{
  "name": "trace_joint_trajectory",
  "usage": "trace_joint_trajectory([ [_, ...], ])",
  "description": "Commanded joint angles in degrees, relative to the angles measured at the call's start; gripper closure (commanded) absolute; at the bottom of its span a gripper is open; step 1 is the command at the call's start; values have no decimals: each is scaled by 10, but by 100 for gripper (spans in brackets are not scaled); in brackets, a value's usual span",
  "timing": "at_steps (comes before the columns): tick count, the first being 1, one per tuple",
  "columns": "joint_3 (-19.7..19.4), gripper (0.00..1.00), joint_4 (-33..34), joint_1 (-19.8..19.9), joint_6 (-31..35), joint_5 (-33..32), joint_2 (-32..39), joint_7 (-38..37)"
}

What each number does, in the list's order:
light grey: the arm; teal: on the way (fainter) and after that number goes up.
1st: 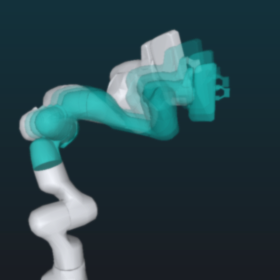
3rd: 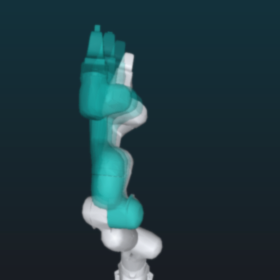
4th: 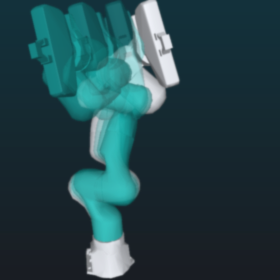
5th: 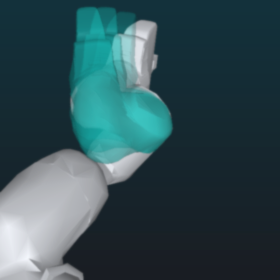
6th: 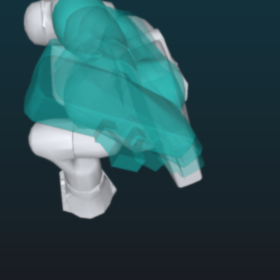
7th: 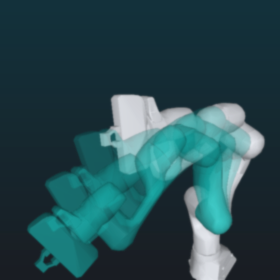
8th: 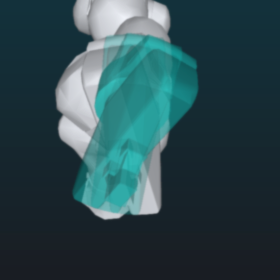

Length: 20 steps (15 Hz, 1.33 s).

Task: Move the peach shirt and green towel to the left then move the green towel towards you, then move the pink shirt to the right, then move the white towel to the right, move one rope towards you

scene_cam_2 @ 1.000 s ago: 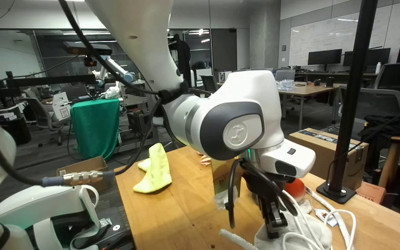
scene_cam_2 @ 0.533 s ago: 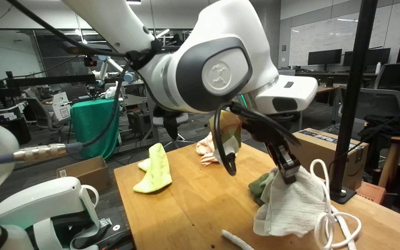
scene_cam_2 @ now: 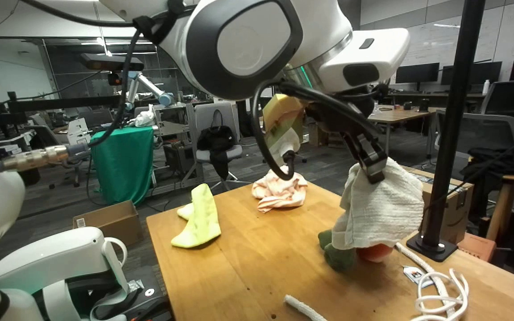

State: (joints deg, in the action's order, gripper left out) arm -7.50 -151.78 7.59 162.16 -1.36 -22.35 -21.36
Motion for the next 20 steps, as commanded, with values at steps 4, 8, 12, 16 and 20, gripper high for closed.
trace_joint_trajectory([
  [4, 53, 95, 16, 104, 8, -9, -15, -36],
  [8, 100, 95, 20, 201, 2, -55, -18, -107],
  [12, 151, 95, 23, 301, -14, -136, -25, -209],
  [16, 198, 95, 26, 385, -51, -218, -39, -319],
  [20, 249, 95, 33, 455, -109, -328, -53, -460],
])
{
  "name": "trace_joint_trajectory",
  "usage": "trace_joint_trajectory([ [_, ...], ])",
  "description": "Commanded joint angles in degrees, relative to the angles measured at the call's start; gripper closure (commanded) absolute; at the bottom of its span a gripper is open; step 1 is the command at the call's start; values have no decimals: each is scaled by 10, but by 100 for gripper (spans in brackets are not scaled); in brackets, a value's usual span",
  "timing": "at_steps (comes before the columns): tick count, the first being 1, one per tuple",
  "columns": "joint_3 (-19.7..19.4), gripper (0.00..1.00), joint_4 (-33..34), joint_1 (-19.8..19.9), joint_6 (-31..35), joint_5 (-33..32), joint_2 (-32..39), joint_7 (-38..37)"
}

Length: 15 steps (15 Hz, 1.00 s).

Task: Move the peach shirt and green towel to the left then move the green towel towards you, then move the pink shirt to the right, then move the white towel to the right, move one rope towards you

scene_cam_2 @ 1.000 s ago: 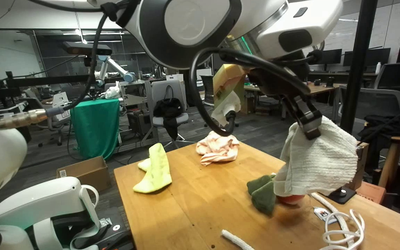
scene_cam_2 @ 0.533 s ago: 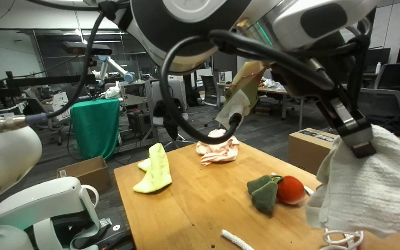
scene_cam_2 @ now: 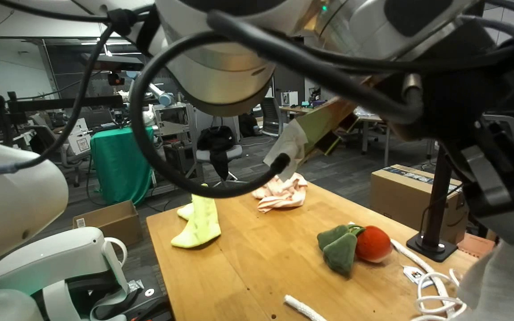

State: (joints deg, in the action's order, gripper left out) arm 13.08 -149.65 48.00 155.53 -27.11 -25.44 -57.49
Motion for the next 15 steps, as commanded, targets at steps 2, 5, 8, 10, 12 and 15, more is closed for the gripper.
trace_joint_trajectory([
  [2, 60, 95, 20, 68, -78, -136, -22, -176],
  [5, 64, 95, 40, 55, -158, -243, -8, -300],
  [8, 42, 94, 62, 3, -257, -336, 21, -399],
  [10, 24, 95, 78, -39, -327, -386, 49, -454],
  [12, -14, 68, 93, -96, -379, -411, 81, -472],
  [15, -76, 53, 108, -179, -420, -426, 118, -484],
])
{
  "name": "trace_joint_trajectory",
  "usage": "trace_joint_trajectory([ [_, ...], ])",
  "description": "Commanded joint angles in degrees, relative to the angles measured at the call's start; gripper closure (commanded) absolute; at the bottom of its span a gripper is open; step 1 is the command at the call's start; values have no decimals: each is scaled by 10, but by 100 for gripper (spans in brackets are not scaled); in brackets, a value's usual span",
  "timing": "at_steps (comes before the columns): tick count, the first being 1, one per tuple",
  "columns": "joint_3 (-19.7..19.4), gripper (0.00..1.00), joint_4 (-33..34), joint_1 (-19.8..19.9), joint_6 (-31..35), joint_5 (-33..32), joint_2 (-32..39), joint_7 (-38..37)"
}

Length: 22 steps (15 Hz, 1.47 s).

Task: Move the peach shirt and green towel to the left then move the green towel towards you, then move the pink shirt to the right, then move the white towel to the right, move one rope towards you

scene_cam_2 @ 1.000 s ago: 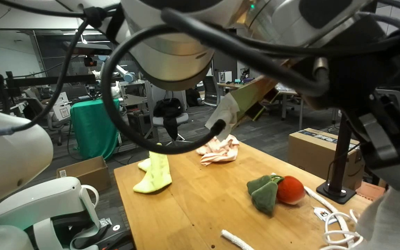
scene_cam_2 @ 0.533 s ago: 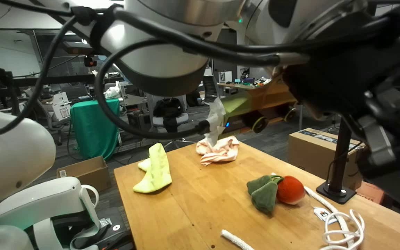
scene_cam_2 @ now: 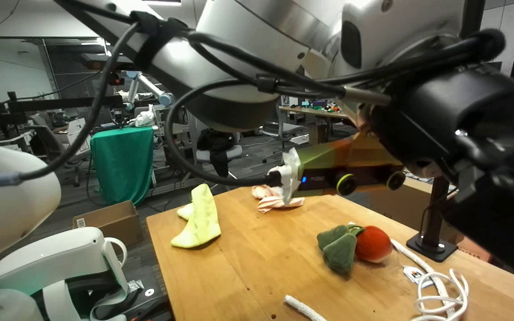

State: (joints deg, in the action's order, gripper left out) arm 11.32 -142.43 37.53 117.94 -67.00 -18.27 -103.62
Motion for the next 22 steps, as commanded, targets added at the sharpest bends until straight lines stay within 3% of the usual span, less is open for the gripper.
trace_joint_trajectory([
  [1, -82, 46, 42, -101, -47, -25, 55, -17],
  [7, -166, 0, 58, -198, -41, -15, 86, 1],
  [11, -187, 0, 49, -237, 7, -2, 84, 48],
  [15, -202, 0, 42, -260, 114, 38, 96, 119],
  [22, -205, 0, 30, -271, 291, 191, 162, 287],
])
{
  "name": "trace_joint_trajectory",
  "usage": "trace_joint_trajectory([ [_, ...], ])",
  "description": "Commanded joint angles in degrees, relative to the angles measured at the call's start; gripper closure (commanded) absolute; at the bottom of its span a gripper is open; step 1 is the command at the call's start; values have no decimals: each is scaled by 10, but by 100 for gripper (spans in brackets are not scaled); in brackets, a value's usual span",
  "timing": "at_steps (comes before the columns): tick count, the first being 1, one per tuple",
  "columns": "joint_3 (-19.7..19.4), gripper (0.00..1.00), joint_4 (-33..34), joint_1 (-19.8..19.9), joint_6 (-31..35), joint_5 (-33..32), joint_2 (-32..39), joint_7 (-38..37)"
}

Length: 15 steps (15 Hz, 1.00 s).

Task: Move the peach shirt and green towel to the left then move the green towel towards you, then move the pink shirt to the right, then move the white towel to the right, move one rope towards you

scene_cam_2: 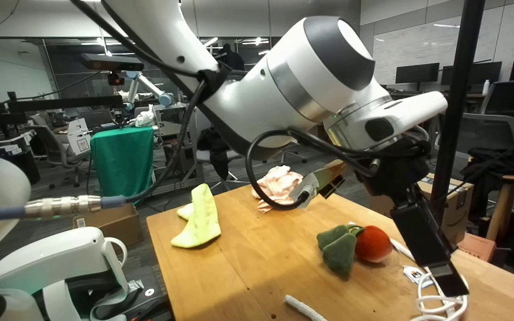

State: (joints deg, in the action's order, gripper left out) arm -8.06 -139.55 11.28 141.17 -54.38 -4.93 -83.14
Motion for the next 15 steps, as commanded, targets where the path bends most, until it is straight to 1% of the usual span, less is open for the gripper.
trace_joint_trajectory([
  [1, -8, 0, 0, -9, 69, 88, 38, 108],
  [4, -4, 0, -9, -11, 97, 155, 54, 188],
  [9, 0, 0, -24, -21, 125, 243, 62, 303],
  [15, 6, 0, -35, -36, 136, 339, 66, 422],
])
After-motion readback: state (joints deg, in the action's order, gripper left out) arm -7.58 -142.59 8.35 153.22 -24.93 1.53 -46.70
